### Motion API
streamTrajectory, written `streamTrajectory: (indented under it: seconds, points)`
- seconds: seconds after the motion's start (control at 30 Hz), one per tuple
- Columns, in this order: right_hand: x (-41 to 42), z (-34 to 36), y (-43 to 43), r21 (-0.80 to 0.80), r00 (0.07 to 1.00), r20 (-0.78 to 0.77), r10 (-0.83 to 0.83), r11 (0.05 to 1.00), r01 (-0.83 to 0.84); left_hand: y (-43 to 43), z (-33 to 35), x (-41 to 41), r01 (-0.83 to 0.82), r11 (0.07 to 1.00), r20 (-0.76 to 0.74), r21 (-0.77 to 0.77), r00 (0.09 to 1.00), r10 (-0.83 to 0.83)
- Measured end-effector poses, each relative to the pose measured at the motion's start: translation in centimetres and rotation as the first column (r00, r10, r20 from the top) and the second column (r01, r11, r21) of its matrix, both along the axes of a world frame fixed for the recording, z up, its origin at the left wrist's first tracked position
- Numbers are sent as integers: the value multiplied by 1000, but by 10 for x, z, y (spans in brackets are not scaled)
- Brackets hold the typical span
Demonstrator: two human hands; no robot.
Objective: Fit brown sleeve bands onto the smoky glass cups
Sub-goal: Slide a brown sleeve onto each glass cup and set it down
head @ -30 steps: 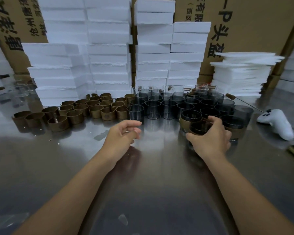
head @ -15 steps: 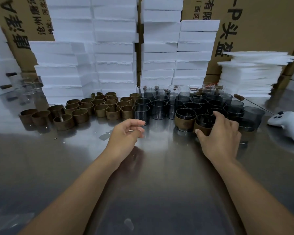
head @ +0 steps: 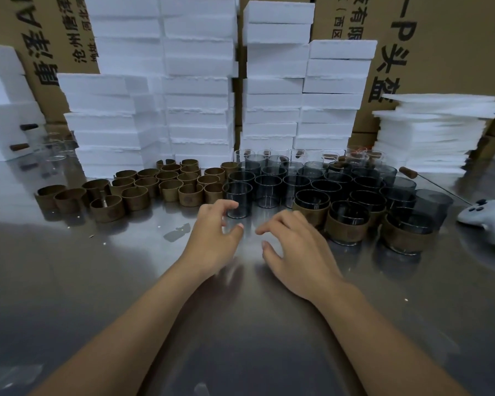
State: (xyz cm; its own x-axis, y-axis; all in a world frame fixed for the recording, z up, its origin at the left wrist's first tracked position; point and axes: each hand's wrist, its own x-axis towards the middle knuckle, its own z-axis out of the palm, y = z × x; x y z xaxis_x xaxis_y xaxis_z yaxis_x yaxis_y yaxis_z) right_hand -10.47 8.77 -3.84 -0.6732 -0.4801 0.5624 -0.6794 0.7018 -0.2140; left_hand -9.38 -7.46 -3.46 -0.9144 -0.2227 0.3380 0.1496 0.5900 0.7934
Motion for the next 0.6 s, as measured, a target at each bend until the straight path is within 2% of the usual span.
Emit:
streamTrajectory:
  seconds: [0.13, 0.23, 0.43, 0.6]
  points:
    - [-6, -5, 1, -30, 999, 47, -13, 999, 15, 0, 6, -20, -47, 993, 132, -112, 989, 61]
    - [-7, -6, 2, -22, 998, 68, -13, 1000, 15, -3, 11, -37, -87, 988, 175, -130, 978, 110]
    - [-7, -5, 2, -39, 993, 115, -15, 999, 19, -11, 7, -53, -160, 962, 60, -220, 982, 177]
    - [-6, -4, 2, -23, 991, 132, -21, 999, 25, -15, 7, -39, -179, 962, -57, -208, 984, 171]
